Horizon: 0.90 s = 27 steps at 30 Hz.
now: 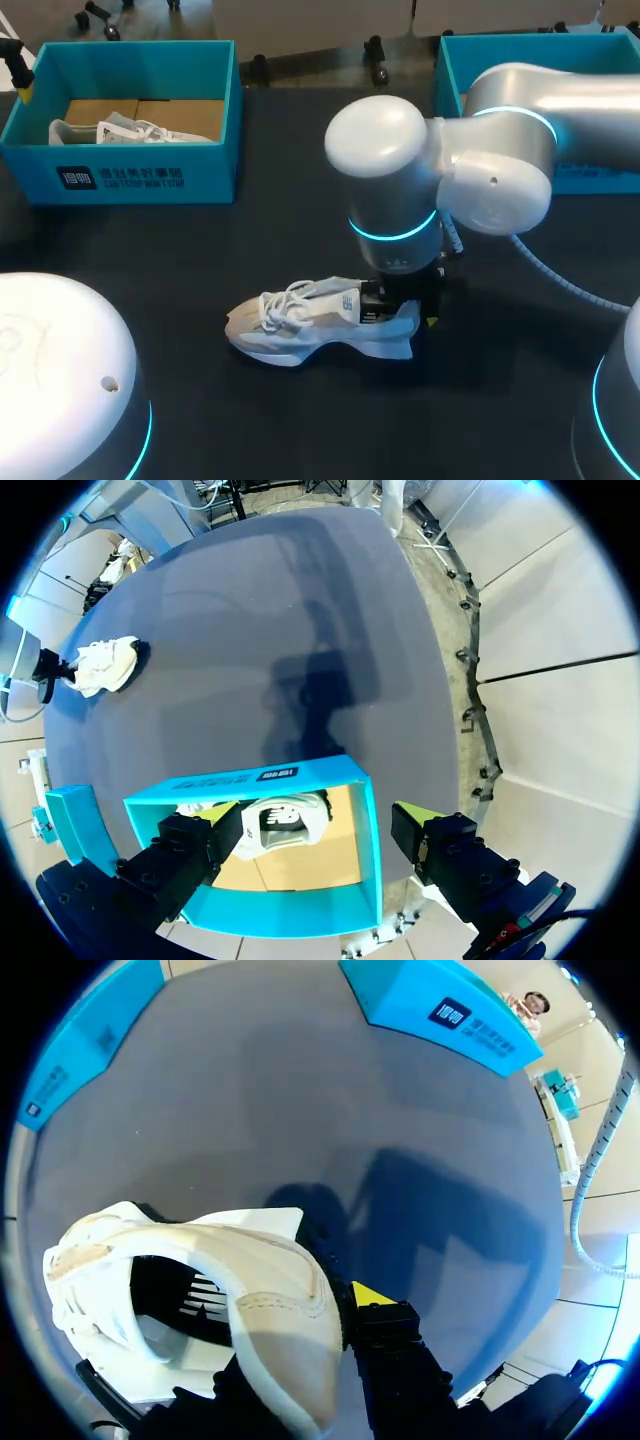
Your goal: Take the shoe out of the shoebox, open the shoe tongue, remove and reinsert the insole, then place the shoe into the shoebox
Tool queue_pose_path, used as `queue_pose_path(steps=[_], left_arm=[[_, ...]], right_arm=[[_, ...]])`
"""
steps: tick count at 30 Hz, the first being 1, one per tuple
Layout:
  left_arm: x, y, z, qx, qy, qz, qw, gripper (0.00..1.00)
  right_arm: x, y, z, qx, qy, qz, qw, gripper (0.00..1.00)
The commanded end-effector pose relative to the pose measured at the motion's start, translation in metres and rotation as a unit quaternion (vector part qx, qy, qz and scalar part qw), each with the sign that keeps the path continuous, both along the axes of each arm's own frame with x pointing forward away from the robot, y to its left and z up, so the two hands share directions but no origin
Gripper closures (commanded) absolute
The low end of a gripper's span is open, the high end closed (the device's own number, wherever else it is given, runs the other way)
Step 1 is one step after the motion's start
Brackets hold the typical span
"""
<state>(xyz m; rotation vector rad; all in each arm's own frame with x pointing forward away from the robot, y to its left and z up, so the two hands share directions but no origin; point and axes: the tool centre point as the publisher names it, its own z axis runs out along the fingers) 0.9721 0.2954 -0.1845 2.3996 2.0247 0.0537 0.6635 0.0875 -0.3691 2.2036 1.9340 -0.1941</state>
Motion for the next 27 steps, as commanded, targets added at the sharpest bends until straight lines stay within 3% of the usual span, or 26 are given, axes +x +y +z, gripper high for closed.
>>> queue_pose_path(steps=[1, 26, 27], left_arm=[[-0.001, 0.000, 0.000, 0.001, -0.002, 0.000, 1.000, 0.00], [-0.001, 0.000, 0.000, 0.001, -0.002, 0.000, 1.000, 0.00], [-0.001, 0.000, 0.000, 0.001, -0.002, 0.000, 1.000, 0.00]], right_arm=[[0.002, -0.002, -0.003, 0.005, 0.004, 0.001, 1.000, 1.00], [0.002, -0.006, -0.024, 0.027, 0.015, -0.007, 0.999, 1.00], [0.002, -0.006, -0.024, 0.028, 0.016, -0.008, 0.999, 0.95]])
